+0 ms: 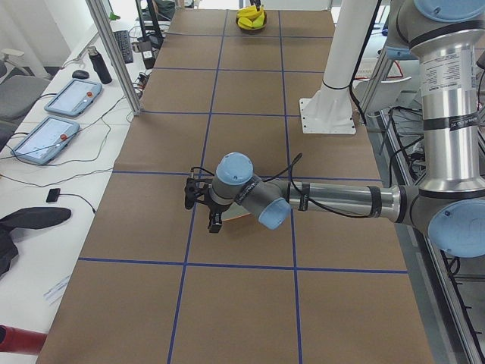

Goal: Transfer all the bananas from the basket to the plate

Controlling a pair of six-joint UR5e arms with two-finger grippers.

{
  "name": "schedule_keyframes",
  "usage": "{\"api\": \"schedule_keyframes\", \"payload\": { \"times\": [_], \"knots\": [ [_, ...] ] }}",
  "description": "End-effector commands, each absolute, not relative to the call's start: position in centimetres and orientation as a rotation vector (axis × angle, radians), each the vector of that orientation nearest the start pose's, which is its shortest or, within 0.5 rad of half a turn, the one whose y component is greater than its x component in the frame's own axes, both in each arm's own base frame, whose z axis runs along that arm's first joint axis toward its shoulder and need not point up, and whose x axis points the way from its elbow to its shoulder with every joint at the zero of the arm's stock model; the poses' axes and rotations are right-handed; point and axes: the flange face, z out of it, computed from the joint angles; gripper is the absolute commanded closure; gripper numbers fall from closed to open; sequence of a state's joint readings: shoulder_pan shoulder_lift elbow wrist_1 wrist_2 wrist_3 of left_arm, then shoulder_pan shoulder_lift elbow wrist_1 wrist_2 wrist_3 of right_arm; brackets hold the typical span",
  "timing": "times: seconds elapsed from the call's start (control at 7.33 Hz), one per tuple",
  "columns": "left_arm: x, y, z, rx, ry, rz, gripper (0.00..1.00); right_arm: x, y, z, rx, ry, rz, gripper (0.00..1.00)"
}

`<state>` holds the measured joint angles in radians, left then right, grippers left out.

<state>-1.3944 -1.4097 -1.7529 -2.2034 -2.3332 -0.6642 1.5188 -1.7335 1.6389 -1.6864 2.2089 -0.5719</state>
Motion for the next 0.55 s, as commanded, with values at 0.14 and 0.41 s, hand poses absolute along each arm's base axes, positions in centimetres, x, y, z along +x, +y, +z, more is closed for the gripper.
{"api": "schedule_keyframes", "payload": {
  "times": [0.14,0.41],
  "knots": [
    [1.49,-45.13,57.08,0.267,0.923,-0.201,0.01,5.36,-40.00,73.43,-0.065,-0.678,-0.530,0.04],
    [1.49,-45.13,56.92,0.270,0.924,-0.200,0.01,5.26,-39.99,73.70,-0.070,-0.684,-0.529,0.04]
  ]
}}
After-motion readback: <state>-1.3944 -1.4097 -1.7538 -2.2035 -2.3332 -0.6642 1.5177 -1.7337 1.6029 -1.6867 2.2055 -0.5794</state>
